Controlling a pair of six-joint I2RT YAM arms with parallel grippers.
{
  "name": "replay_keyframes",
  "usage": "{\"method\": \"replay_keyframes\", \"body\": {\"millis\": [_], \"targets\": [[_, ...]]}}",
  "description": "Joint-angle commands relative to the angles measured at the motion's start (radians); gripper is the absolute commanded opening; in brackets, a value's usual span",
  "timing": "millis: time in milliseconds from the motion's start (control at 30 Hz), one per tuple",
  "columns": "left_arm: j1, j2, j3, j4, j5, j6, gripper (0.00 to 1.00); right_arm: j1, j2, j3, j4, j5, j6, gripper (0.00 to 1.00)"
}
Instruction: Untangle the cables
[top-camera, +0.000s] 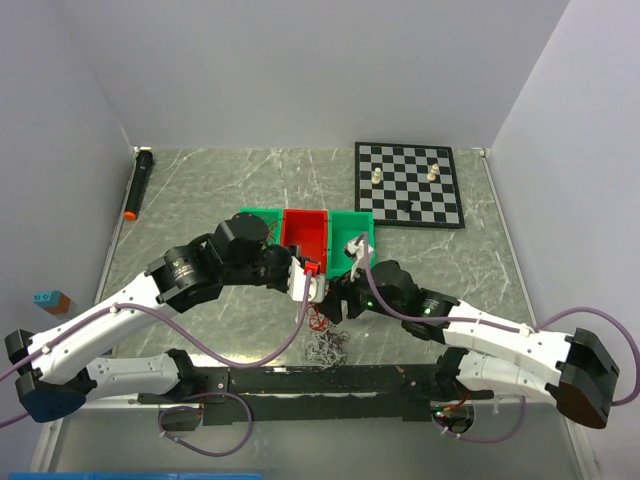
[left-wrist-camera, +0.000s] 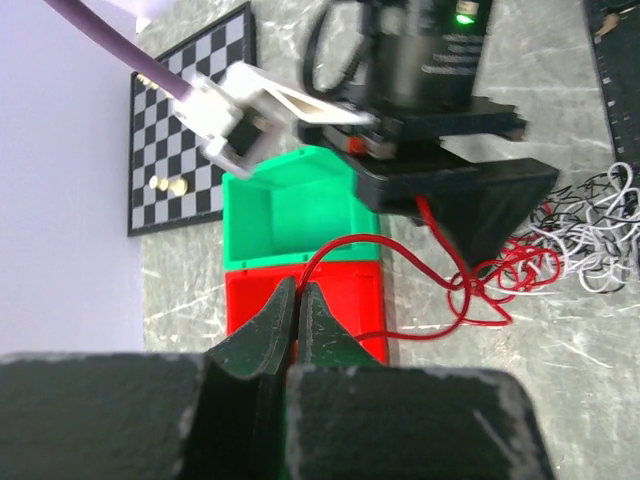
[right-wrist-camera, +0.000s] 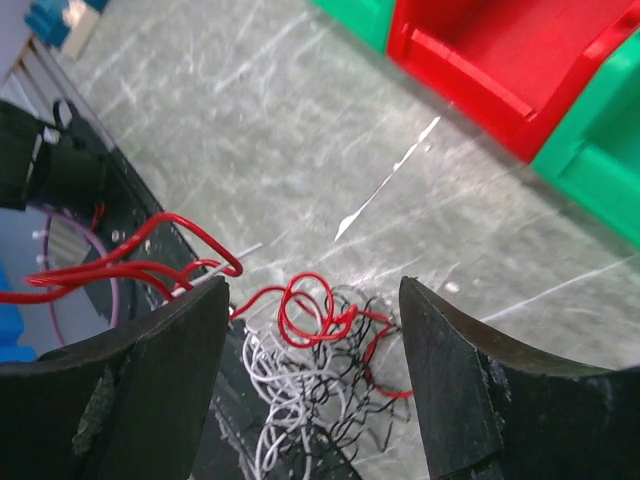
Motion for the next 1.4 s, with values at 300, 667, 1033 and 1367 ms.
{"method": "replay_keyframes", "body": {"millis": [300, 667, 1033, 1367], "targets": [[-0.005, -0.046, -0.086, 0.109, -0.338, -0.058, 0.01, 0.073, -0.067, -0.051, -0.11, 0.044, 0.056, 0.79], [0.006, -0.078, -0.175, 0.125, -0.431, -0.07, 0.01, 0.079, -0.019, -0.074, -0.117, -0.037, 0.079, 0.8], [0.027, -0.035, 0.0, 0.266, -0.578, 0.004, 0.01, 0.168, 0.251, 0.031, -0.143, 0.031, 0.148, 0.62], [0.119, 0.011, 0.092, 0.695, -0.783, 0.212, 0.01, 0.168, 0.205, -0.034, -0.184, 0.121, 0.206, 0.3]]}}
